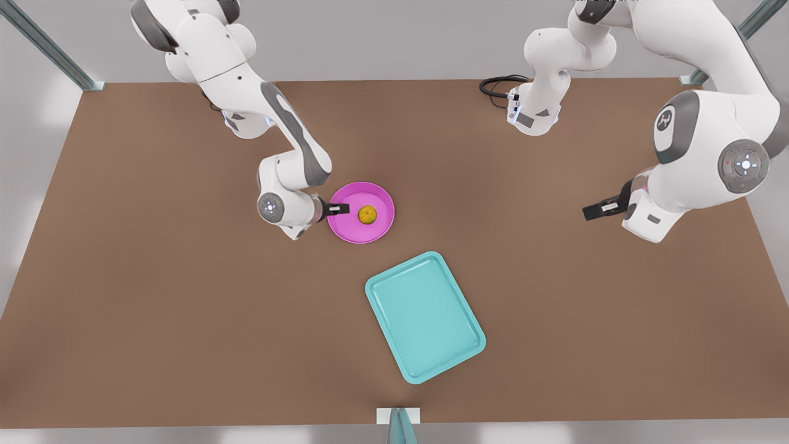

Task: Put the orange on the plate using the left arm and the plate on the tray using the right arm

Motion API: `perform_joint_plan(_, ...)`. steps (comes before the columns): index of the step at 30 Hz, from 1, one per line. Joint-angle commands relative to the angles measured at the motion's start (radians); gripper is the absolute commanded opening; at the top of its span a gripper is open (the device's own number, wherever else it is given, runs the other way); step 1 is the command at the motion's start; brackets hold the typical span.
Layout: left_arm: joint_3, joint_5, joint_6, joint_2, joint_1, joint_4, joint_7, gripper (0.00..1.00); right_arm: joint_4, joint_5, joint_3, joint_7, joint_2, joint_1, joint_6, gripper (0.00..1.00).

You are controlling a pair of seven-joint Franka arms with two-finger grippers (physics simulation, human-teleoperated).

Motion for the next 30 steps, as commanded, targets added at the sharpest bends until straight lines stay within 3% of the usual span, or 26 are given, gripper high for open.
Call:
perform_joint_plan(1, 0.0, 0.004, -0.017, 0.007, 0.004, 0.004, 0.154, 1.0, -0.001, 0.039, 0.0, 0.125, 0.014, 0.001, 0.073, 1.0)
perform_joint_plan(6, 0.0, 0.002, -0.017, 0.024, 0.004, 0.004, 0.154, 1.0, 0.007, 0.041, -0.014, -0.095, 0.075, -0.01, 0.056, 1.0)
perform_joint_plan(18, 0.002, 0.008, -0.015, 0.024, 0.004, 0.006, 0.154, 1.0, 0.044, 0.039, -0.015, -0.233, 0.147, 0.004, 0.027, 1.0)
perform_joint_plan(20, 0.0, 0.008, -0.015, 0.024, 0.002, 0.006, 0.151, 1.0, 0.054, 0.039, -0.017, -0.234, 0.149, 0.002, 0.011, 0.58)
perform_joint_plan(21, 0.0, 0.01, -0.017, 0.022, 0.002, 0.007, 0.151, 1.0, 0.057, 0.039, -0.017, -0.234, 0.15, 0.002, 0.011, 0.45)
perform_joint_plan(30, 0.0, 0.01, -0.017, 0.022, 0.002, 0.007, 0.153, 1.0, 0.111, 0.038, -0.018, -0.234, 0.204, -0.001, 0.011, 0.26)
